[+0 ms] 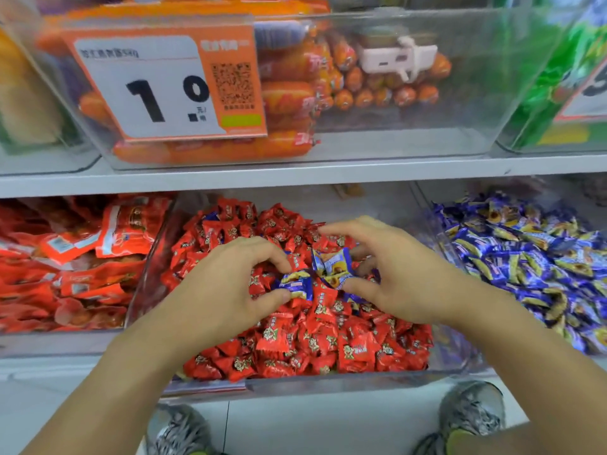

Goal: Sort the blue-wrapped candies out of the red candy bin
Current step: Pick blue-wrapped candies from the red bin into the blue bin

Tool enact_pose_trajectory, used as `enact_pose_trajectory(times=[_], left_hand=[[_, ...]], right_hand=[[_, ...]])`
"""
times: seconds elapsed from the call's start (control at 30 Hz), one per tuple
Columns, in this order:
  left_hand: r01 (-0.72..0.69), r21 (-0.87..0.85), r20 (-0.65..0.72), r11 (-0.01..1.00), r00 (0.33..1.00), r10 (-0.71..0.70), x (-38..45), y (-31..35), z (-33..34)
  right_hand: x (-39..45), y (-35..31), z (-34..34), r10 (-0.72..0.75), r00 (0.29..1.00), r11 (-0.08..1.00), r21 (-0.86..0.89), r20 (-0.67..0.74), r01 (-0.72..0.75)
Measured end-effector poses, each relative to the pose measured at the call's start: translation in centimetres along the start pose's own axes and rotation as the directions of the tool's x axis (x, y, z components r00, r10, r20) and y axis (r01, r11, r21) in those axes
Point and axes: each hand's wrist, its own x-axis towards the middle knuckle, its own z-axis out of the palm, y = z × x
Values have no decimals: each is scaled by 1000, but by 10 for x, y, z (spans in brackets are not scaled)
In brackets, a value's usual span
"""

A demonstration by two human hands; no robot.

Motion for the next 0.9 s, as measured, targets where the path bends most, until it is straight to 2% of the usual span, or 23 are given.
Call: enact_pose_trajectory(times=[0.13,0.27,0.37,0.43,0.57,0.73,0.8,0.9], left_hand=[[16,-64,46,998,999,-13,1,9,3],[-9,24,87,1000,996,7,6,15,6],[-18,50,47,999,999,16,7,16,4],[7,40,-1,999,1000,-7,6,16,3],[48,-43,-90,998,995,-51,6,12,-1],[122,-179,-153,976,977,-149,7,7,-1],[160,-305,-123,939,971,-206,8,10,-3],[221,-484,45,847,972,-229,8,19,-8]], right_hand=[[2,3,-3,29,1000,999,45,5,-29],[1,4,-3,58,998,997,41,26,-59],[-1,9,-7,92,994,996,7,58,-92],[-2,8,-9,95,993,994,50,63,-98],[-5,-2,-16,62,998,957,285,-6,-58],[-8,-3,-16,63,998,965,257,-8,-59],[-8,-4,-15,75,997,958,277,4,-73],[-9,-6,-16,103,994,948,301,20,-104]])
